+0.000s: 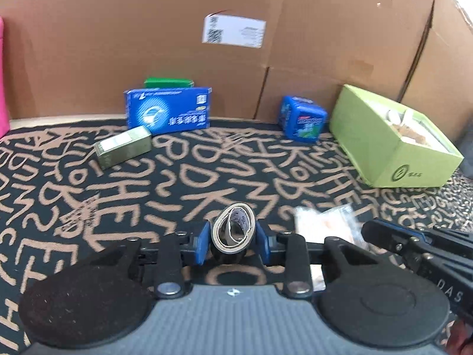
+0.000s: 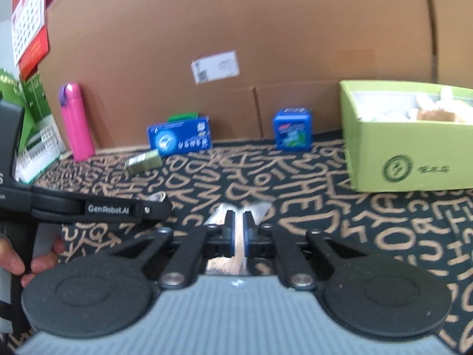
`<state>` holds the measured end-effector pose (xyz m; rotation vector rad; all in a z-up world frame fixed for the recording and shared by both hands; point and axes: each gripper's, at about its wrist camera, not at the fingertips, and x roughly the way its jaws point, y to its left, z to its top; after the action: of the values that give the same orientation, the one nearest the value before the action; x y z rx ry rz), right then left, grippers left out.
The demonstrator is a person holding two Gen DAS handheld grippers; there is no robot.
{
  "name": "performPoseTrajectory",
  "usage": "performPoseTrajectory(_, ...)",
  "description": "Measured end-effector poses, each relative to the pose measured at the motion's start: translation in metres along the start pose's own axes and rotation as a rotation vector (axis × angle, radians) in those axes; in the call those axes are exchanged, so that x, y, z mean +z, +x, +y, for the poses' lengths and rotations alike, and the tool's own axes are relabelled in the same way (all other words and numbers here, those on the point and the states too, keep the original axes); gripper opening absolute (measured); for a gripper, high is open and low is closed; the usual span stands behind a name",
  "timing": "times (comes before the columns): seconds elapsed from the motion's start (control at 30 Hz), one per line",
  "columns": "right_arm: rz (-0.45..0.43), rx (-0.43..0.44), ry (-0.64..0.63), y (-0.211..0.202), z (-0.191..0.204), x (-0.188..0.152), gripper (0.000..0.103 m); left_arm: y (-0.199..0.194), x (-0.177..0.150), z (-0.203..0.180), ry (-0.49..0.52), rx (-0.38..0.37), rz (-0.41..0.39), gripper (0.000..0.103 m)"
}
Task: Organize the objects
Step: 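Carry the tape roll and toothpick bag toward the lime-green box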
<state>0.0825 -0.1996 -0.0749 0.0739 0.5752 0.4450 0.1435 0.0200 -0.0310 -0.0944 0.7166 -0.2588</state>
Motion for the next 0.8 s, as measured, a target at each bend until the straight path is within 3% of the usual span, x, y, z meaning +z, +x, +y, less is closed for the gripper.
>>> performPoseTrajectory(0.17,-0.033,-0.041,0.005,-0.014,-0.014,0.005,0.009,-0.009,0.011,-0.024,0.039,-0.023,-0.047,0.035)
performPoseTrajectory(0.23,0.026,-0.035,-0.010,-0.005,-0.010,0.002,0.034,-0.015,0.014,-0.025,0.025,-0.008,-0.079,0.035)
performPoseTrajectory(0.27,0.047,-0.033,-0.016,0.001,-0.006,0.000,0.064,-0.017,0.016,-0.023,0.013,-0.006,-0.085,0.035)
performPoseTrajectory(0.3,0.060,-0.037,-0.032,0.007,0.000,-0.002,0.078,-0.018,0.016,-0.021,0.004,-0.002,-0.085,0.035)
performPoseTrajectory(0.37,0.058,-0.045,-0.081,0.014,0.014,-0.005,0.078,-0.020,0.015,-0.016,-0.007,0.014,-0.077,0.035)
performPoseTrajectory(0.47,0.091,-0.042,-0.159,0.031,0.034,-0.007,0.087,-0.018,0.012,-0.009,-0.019,0.026,-0.048,0.035)
performPoseTrajectory(0.53,0.130,-0.052,-0.220,0.042,0.045,-0.012,0.086,-0.016,0.008,-0.003,-0.039,0.015,-0.033,0.035)
performPoseTrajectory(0.67,0.126,-0.047,-0.230,0.039,0.045,-0.019,0.049,-0.013,0.002,0.001,-0.050,0.005,-0.013,0.035)
performPoseTrajectory(0.8,0.100,-0.038,-0.185,0.023,0.030,-0.014,0.035,-0.010,0.000,-0.003,-0.063,-0.027,-0.009,0.035)
